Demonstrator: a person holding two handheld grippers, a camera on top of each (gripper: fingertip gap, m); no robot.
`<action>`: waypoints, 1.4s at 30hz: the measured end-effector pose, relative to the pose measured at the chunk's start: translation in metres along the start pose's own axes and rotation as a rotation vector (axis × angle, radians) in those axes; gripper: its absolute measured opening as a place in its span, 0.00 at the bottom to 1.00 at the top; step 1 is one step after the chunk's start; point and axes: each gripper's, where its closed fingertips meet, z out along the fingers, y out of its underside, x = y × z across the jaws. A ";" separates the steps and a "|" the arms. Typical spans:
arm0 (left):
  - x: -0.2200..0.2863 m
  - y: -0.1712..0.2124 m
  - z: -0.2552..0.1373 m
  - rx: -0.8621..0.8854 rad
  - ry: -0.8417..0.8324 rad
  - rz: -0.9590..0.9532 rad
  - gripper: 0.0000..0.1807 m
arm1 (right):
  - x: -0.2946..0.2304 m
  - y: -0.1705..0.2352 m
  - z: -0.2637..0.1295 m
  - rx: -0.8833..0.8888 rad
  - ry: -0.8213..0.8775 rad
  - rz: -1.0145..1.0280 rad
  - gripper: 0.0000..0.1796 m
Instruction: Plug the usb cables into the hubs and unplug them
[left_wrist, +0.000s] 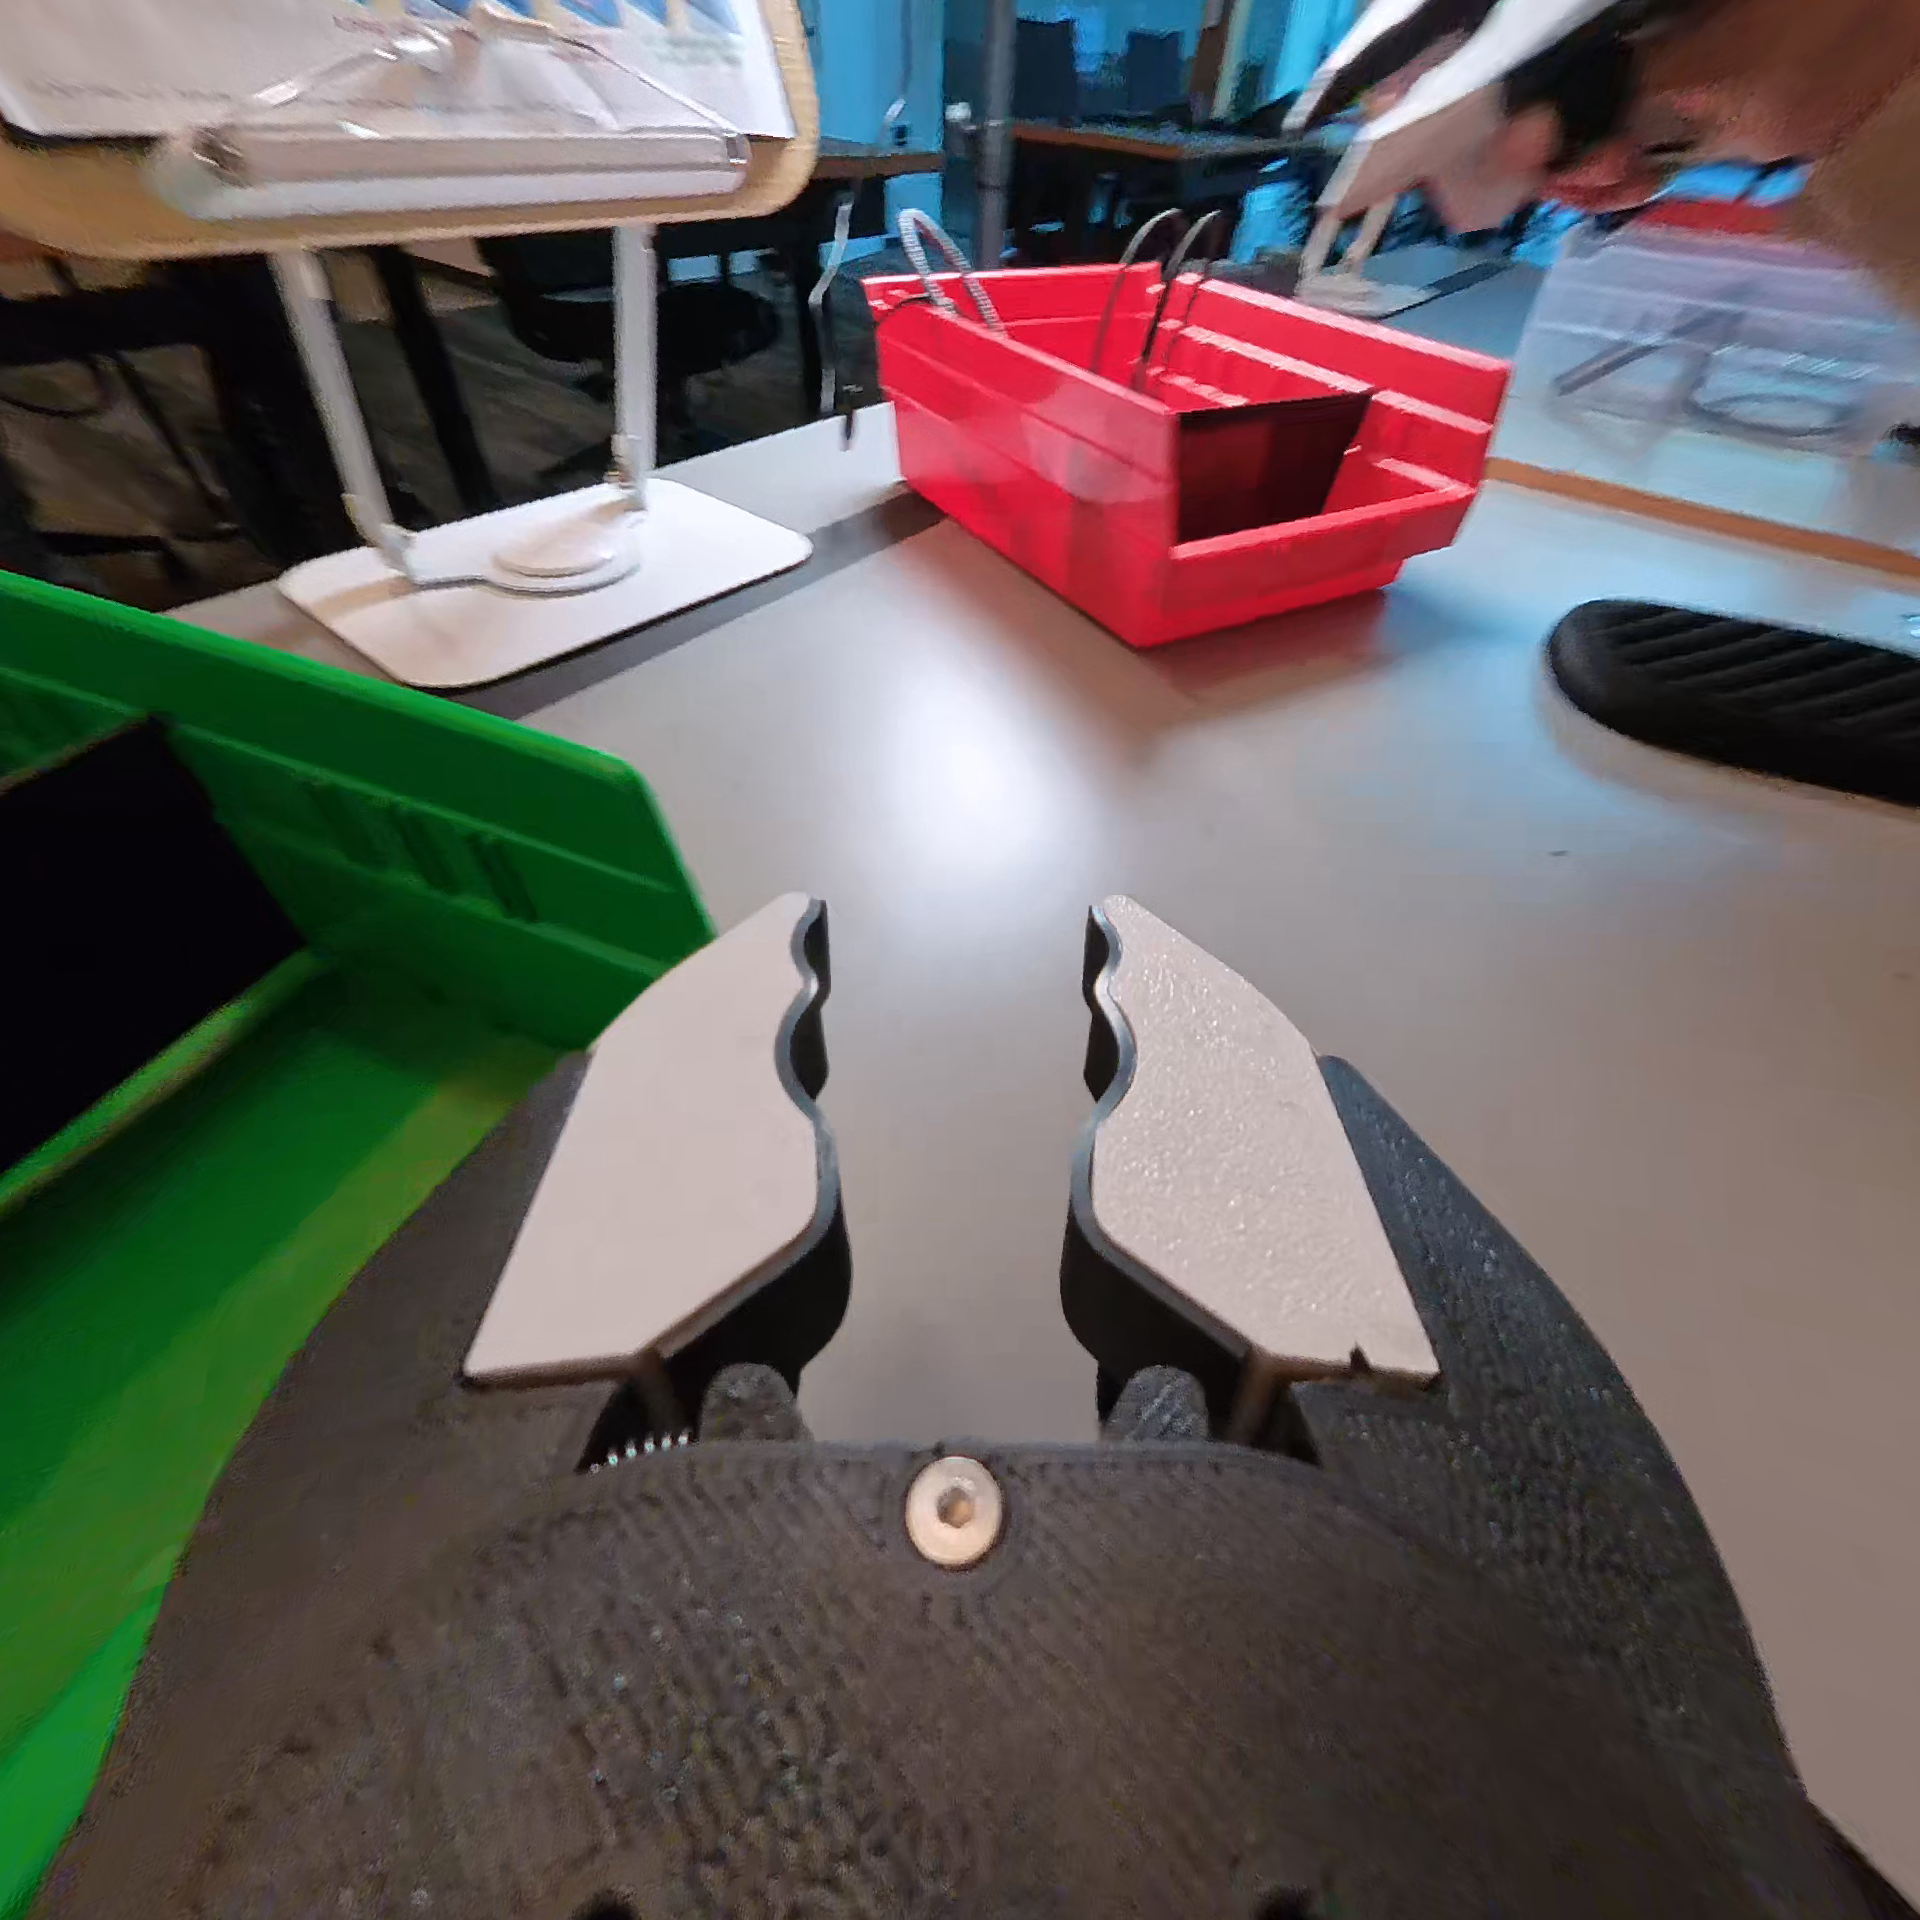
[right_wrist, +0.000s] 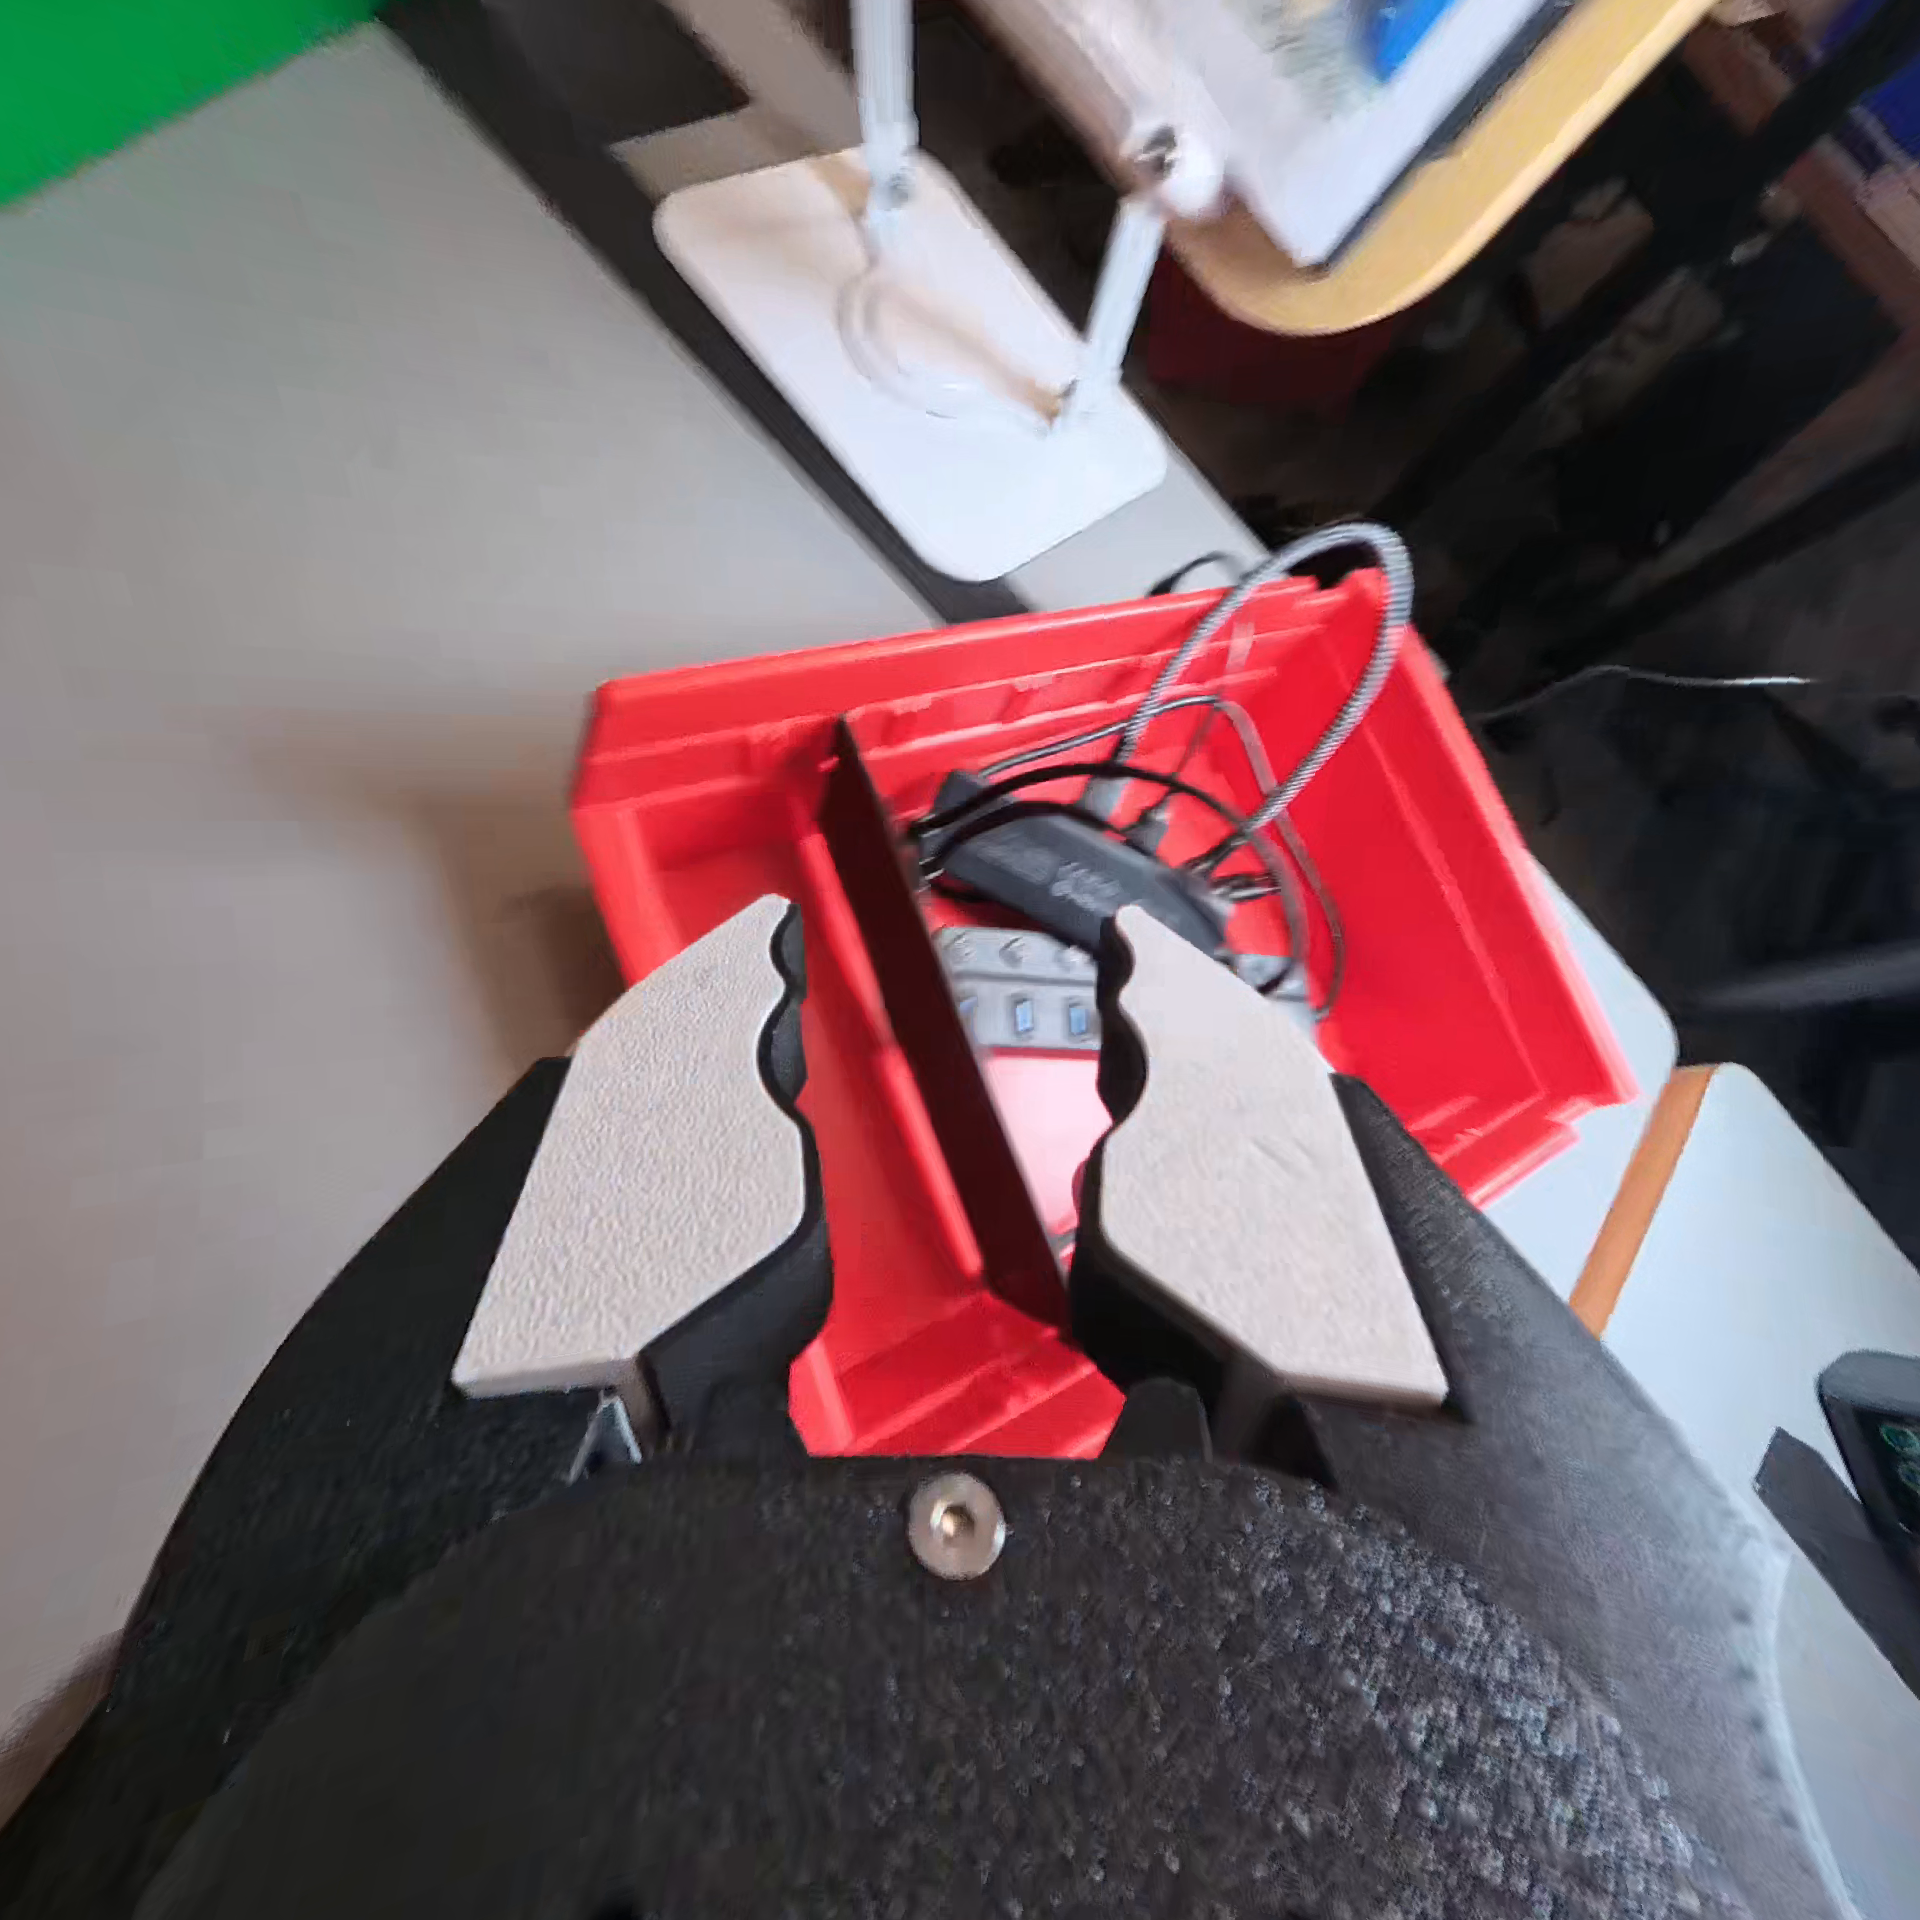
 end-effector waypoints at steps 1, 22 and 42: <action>-0.009 0.000 -0.004 -0.020 -0.042 0.034 0.27 | -0.019 0.009 0.000 -0.039 -0.043 -0.040 0.31; -0.081 0.087 0.008 -0.797 -0.018 0.405 0.16 | -0.113 0.091 0.082 -0.363 -0.168 -0.487 0.16; 0.038 0.071 0.075 -0.727 0.264 0.688 0.16 | -0.290 0.071 -0.015 -0.040 -0.272 -0.650 0.19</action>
